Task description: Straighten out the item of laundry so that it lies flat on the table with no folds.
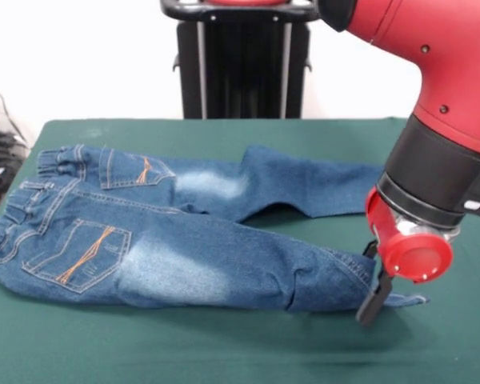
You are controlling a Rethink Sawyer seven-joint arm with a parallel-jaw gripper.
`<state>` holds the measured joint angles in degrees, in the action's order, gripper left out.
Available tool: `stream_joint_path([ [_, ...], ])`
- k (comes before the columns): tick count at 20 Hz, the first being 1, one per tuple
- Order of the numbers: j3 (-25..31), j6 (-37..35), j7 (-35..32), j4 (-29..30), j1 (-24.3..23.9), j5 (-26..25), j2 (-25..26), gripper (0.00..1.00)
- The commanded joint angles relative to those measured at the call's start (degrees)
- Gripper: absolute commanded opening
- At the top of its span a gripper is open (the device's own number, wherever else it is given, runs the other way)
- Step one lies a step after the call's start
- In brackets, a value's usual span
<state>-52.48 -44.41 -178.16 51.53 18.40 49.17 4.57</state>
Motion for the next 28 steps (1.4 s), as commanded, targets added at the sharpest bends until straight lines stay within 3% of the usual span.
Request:
stream_joint_path([
  [1,10.1,4.5,-11.7,7.1,2.7,1.5,-1.8,1.0],
  [11,15.7,10.7,-3.8,18.2,3.7,-0.6,-8.4,1.0],
  [28,17.7,11.3,-4.4,21.1,3.9,-4.1,-10.8,1.0],
])
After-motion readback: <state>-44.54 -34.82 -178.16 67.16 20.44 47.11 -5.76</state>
